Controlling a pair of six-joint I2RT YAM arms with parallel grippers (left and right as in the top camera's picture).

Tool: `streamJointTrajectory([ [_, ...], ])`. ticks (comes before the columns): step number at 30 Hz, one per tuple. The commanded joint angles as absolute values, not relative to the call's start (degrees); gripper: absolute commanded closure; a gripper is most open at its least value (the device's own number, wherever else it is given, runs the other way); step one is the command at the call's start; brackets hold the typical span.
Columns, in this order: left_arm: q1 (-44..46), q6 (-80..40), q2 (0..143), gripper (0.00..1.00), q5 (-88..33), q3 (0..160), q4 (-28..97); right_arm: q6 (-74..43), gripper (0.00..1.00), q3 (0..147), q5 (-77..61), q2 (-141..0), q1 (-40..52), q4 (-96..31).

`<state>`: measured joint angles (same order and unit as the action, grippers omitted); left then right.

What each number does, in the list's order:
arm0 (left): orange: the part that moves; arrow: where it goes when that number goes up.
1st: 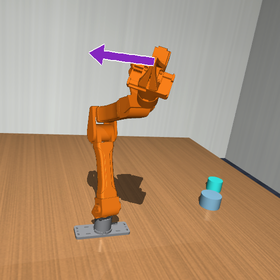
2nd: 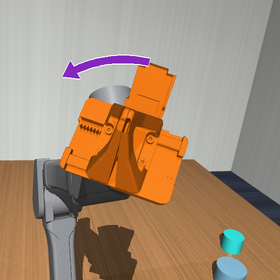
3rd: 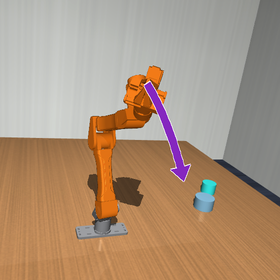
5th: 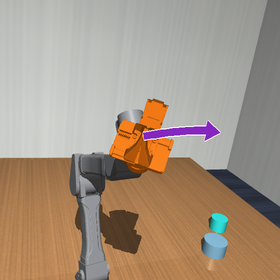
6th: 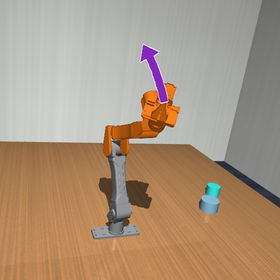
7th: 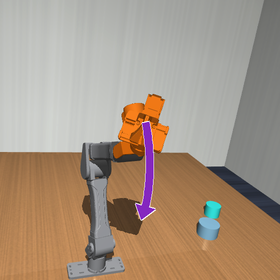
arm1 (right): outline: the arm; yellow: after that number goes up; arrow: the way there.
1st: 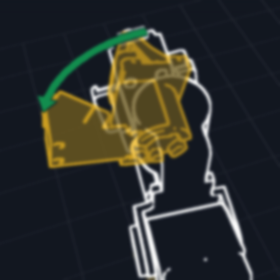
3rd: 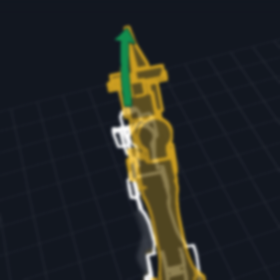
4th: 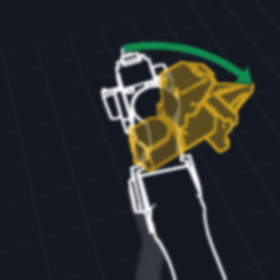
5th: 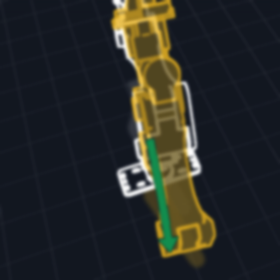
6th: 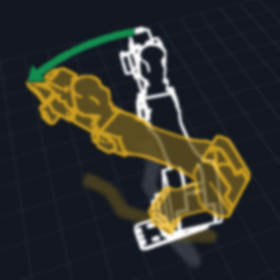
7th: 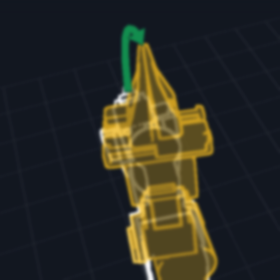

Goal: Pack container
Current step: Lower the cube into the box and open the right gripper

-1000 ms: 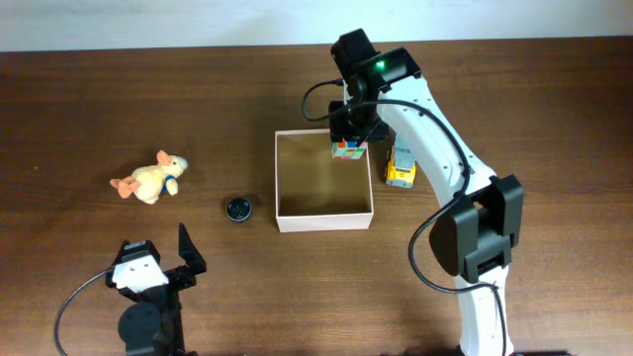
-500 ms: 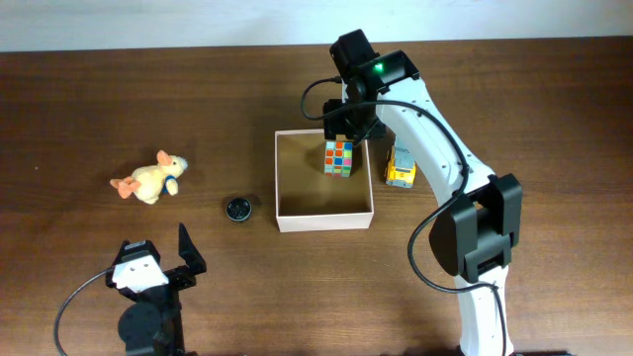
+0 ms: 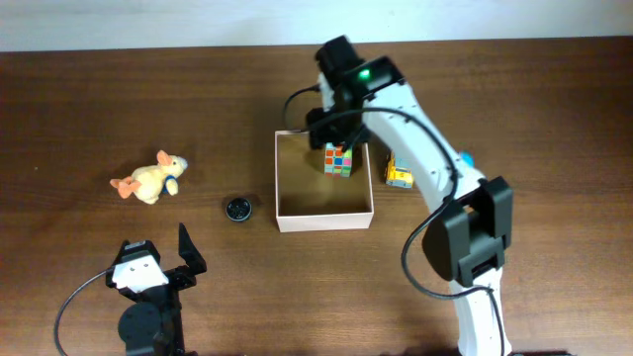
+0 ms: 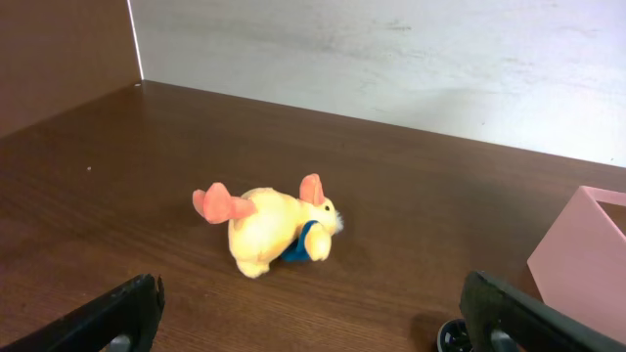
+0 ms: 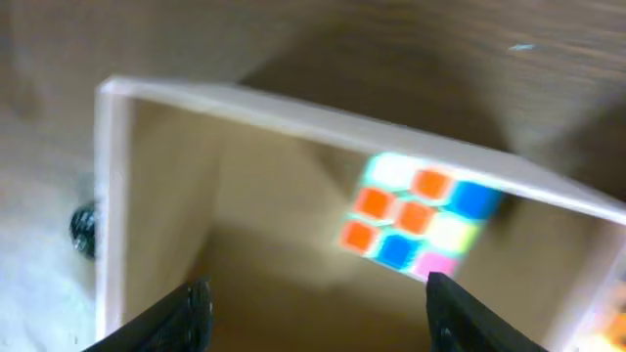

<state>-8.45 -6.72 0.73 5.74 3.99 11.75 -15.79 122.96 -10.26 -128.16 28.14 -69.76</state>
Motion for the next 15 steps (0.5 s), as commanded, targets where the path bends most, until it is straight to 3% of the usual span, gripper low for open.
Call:
streamJointTrajectory([
  [1, -8.8, -6.6, 0.7, 0.01, 4.7, 3.5, 11.5, -12.4, 0.35, 122.7, -9.6, -129.7, 31.9, -69.5],
  [6, -8.8, -6.6, 0.7, 0.01, 4.7, 3.5, 11.5, -12.2, 0.36, 122.7, -9.8, -133.5, 33.5, -69.1],
  [11, -8.8, -6.6, 0.7, 0.01, 4.7, 3.5, 11.5, -12.2, 0.5, 122.7, -9.9, -136.3, 33.3, -68.6],
  [15, -8.8, -6.6, 0.7, 0.01, 4.7, 3.5, 11.5, -12.2, 0.51, 122.7, -9.0, -136.8, 32.6, -66.3],
])
